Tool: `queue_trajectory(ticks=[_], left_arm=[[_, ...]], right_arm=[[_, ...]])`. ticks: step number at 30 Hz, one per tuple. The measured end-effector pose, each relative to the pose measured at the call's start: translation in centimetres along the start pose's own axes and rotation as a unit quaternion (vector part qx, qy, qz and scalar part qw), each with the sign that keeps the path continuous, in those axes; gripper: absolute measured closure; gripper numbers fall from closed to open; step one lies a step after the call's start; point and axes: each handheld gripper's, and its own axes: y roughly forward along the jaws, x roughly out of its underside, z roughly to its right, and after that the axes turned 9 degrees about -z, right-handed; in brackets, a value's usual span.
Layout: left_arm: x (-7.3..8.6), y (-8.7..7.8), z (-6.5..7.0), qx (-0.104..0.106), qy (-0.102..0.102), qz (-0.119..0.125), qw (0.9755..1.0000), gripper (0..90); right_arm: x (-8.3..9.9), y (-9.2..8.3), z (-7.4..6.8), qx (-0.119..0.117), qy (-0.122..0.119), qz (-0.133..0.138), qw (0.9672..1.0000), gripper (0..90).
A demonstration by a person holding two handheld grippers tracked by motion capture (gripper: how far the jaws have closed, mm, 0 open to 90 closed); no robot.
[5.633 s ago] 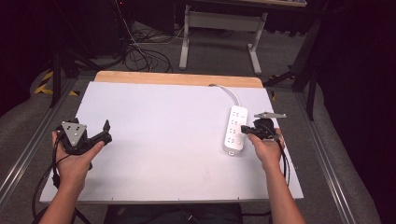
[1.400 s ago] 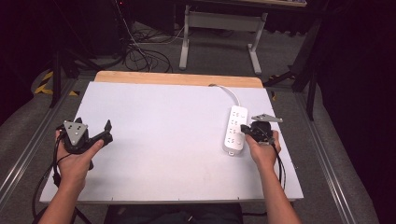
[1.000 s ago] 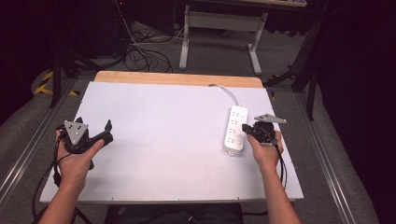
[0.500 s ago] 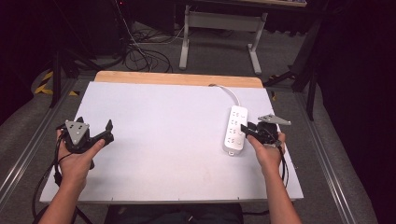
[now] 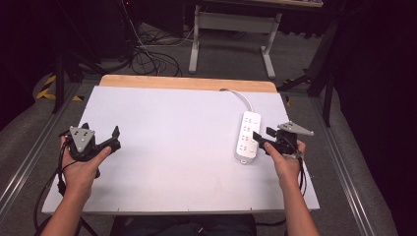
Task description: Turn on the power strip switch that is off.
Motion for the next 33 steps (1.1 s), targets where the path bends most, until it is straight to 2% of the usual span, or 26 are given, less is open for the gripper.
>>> queue_trajectory(ticks=[6,9,13,17,20,24,29,33], left_arm=[[0.0,0.0,0.0,0.002,0.001,0.000,1.0000,9.7],[0.0,0.0,0.1,0.002,0.001,0.000,1.0000,9.7],[0.0,0.0,0.1,0.004,0.003,0.001,1.0000,9.7],[-0.1,0.0,0.1,0.005,0.001,0.000,1.0000,9.7],[-0.1,0.0,0.1,0.006,0.001,0.000,1.0000,9.8],[-0.1,0.1,0.2,0.006,0.003,0.000,1.0000,9.8],[-0.1,0.1,0.2,0.007,0.004,0.000,1.0000,9.7],[-0.1,0.1,0.1,0.007,0.003,0.000,1.0000,9.7]], right_arm=[[0.4,-0.5,0.0,-0.002,-0.006,0.009,0.9999,26.5],[0.6,-1.0,0.3,-0.009,0.002,0.024,0.9997,24.4],[0.8,-1.4,0.5,-0.008,0.003,0.035,0.9994,24.3],[1.1,-1.7,1.0,-0.004,0.018,0.053,0.9984,23.6],[1.3,-1.8,1.5,-0.005,0.017,0.070,0.9974,21.0],[1.5,-1.9,1.8,-0.011,0.009,0.084,0.9963,16.1],[1.6,-2.0,1.8,-0.001,-0.001,0.099,0.9951,11.7],[1.6,-2.1,1.8,-0.009,-0.013,0.115,0.9933,9.5]])
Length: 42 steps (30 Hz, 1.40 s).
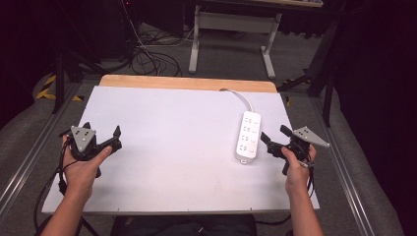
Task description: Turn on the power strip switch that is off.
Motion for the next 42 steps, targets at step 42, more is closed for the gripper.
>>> queue_trajectory(ticks=[42], left_arm=[[0.0,-0.1,-0.1,-0.001,-0.002,0.000,1.0000,9.8]], right_arm=[[0.1,-1.1,0.3,-0.012,-0.027,0.075,0.9967,2.6]])
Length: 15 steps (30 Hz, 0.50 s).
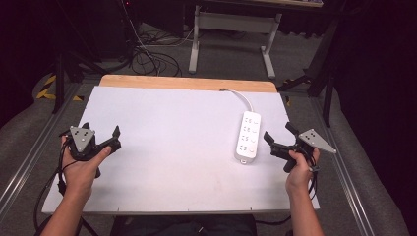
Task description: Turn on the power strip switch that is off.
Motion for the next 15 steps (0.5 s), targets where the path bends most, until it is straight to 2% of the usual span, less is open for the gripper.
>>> queue_trajectory(ticks=[15], left_arm=[[0.01,0.02,-0.04,-0.002,0.000,0.000,1.0000,9.7]], right_arm=[[0.05,0.18,0.00,-0.006,-0.002,-0.004,1.0000,2.6]])
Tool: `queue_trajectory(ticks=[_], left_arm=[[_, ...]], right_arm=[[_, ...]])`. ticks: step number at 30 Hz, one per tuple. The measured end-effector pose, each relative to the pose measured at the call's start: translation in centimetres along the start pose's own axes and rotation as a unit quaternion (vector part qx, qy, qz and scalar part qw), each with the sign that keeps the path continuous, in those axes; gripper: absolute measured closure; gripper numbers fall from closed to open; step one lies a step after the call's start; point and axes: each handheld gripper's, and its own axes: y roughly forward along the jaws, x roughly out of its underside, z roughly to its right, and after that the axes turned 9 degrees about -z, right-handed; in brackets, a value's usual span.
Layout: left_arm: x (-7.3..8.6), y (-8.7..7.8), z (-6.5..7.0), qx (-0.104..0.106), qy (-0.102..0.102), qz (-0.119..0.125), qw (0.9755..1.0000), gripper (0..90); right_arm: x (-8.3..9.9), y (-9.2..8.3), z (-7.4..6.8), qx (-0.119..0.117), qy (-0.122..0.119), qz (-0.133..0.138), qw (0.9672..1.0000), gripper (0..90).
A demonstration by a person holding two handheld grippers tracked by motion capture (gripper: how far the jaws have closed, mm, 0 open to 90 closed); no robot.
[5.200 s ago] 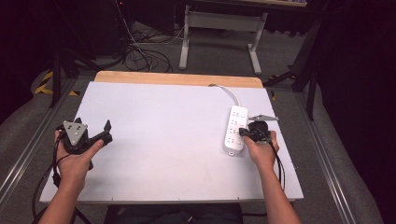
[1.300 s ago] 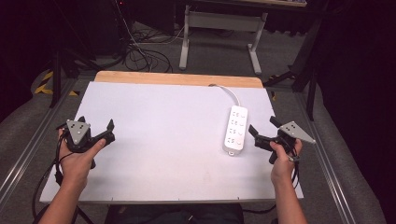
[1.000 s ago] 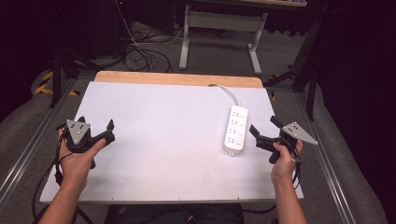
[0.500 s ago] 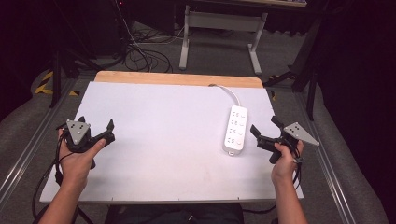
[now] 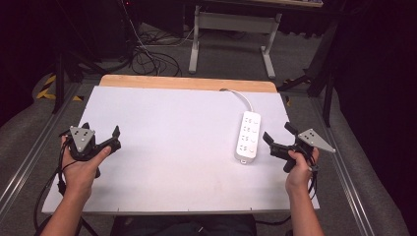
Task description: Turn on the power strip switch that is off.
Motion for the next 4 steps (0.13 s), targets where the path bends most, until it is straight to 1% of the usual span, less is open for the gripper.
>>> queue_trajectory(ticks=[4], left_arm=[[0.00,-0.01,0.00,0.000,0.000,-0.001,1.0000,9.7]], right_arm=[[0.02,0.08,0.01,-0.001,0.001,-0.004,1.0000,2.6]])
